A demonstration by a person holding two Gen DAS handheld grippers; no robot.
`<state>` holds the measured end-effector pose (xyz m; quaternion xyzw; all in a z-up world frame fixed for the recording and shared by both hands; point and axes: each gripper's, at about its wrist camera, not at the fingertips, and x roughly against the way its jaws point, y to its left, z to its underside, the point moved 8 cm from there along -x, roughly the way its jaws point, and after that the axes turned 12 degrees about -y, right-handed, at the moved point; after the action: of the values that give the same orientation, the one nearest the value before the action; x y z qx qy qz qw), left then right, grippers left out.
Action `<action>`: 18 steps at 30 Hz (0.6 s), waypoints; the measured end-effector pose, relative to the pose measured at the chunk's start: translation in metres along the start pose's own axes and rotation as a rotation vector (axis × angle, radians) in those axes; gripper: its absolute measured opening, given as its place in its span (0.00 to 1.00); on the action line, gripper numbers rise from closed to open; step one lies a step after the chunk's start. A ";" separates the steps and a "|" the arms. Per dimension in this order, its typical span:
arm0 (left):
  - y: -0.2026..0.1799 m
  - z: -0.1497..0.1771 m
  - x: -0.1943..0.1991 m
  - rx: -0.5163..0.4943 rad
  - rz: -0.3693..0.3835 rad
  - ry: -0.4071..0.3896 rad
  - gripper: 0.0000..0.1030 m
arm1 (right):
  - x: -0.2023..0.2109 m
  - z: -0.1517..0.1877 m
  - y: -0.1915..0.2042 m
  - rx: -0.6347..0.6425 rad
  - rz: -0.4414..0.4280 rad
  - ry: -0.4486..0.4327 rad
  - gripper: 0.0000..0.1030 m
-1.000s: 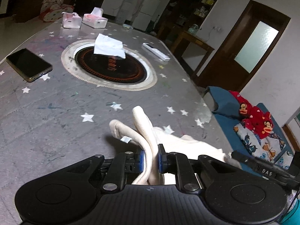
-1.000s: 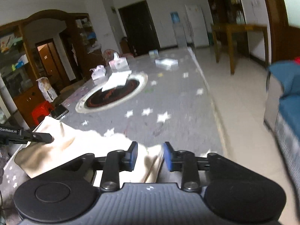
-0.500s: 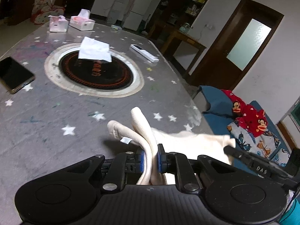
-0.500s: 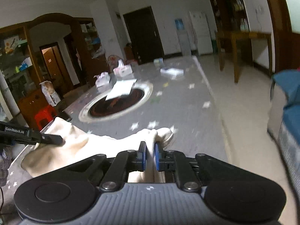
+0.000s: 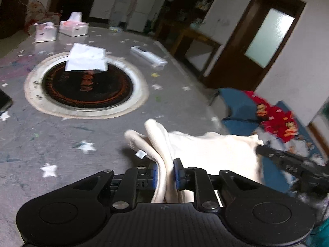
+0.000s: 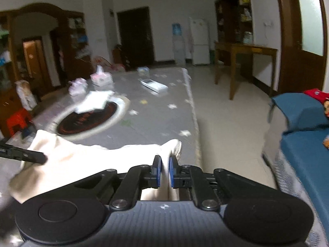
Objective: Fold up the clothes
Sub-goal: 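Open the left gripper to release the folded edge onto the shirt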
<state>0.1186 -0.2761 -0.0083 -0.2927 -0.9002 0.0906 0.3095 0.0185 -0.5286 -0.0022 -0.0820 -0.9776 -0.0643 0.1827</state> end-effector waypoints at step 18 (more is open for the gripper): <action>-0.020 0.001 -0.046 -0.031 0.040 0.014 0.19 | -0.043 0.024 0.040 -0.003 -0.107 0.059 0.31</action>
<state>0.1373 -0.3193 -0.0254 -0.3162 -0.8932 0.0808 0.3093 0.0569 -0.4920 -0.0362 -0.0281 -0.9746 -0.0780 0.2079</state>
